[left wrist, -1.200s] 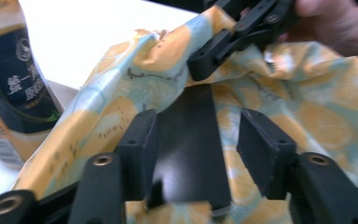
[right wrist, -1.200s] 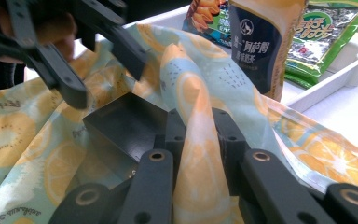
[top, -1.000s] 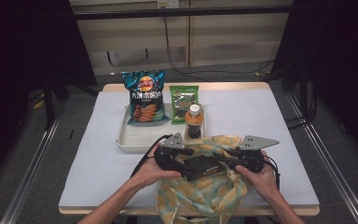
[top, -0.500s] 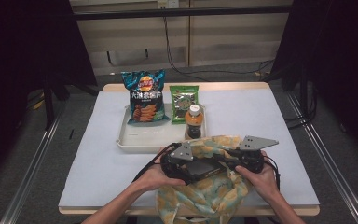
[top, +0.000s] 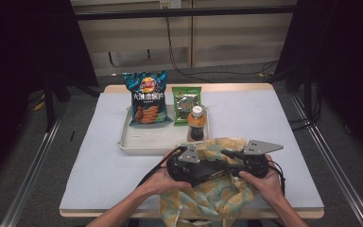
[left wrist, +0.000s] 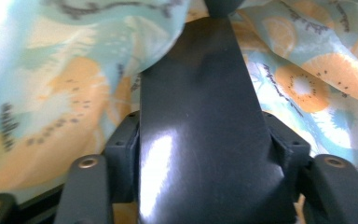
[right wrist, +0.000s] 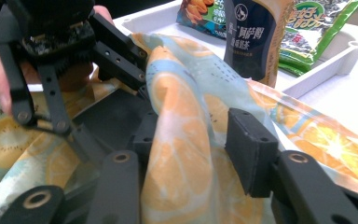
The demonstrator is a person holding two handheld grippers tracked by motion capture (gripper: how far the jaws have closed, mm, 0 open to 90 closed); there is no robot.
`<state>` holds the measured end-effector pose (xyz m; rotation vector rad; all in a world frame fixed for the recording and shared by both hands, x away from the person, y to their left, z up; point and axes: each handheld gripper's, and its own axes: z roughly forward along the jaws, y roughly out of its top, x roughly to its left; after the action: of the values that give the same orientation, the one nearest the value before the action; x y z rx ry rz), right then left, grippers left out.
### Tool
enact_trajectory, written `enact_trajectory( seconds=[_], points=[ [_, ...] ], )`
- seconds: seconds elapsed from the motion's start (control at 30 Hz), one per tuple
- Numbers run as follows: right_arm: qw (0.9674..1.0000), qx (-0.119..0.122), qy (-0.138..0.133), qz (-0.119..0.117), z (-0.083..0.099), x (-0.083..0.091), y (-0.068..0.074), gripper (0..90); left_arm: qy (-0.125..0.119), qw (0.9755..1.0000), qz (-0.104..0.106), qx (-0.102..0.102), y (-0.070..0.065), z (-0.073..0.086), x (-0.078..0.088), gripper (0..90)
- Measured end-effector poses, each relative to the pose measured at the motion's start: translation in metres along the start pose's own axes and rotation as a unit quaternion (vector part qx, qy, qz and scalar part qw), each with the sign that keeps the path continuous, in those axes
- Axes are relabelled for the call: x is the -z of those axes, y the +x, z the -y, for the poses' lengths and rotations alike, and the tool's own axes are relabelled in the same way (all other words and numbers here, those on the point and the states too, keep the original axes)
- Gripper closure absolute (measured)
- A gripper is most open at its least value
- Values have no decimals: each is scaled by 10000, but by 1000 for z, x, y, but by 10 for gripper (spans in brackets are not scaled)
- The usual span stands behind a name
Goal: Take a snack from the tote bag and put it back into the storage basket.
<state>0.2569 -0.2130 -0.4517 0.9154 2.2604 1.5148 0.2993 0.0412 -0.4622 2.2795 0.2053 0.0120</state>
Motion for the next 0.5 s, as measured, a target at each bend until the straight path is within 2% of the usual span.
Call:
enact_trajectory(
  seconds=[0.1,0.13,0.17,0.2,0.23,0.27,0.3,0.33,0.5],
  points=[
    [10000,11,-25,-13,0,3,1,540,-54,10000,-3,8,0,-1,3,425],
    [10000,24,-36,-14,0,3,2,540,25,10000,-10,-43,0,-1,5,425],
    [10000,25,-36,-17,0,4,2,541,-57,10000,15,-9,-1,-1,4,426],
    [10000,38,-35,-26,-1,4,3,560,-76,10000,44,14,-1,-1,5,427],
    [10000,43,-19,-36,-1,5,3,616,-76,10000,44,14,-1,-1,5,428],
    [10000,43,-19,-36,-1,5,3,616,-85,9999,57,12,-1,-1,6,428],
    [9999,117,10,-53,-3,6,2,742,-121,9999,80,26,-1,-1,8,429],
    [9999,125,18,-30,-3,7,2,770,-63,9999,78,17,-1,-2,10,429],
    [9998,157,-74,40,-6,15,-2,853,-119,9998,122,45,-3,-2,17,429]
  ],
)
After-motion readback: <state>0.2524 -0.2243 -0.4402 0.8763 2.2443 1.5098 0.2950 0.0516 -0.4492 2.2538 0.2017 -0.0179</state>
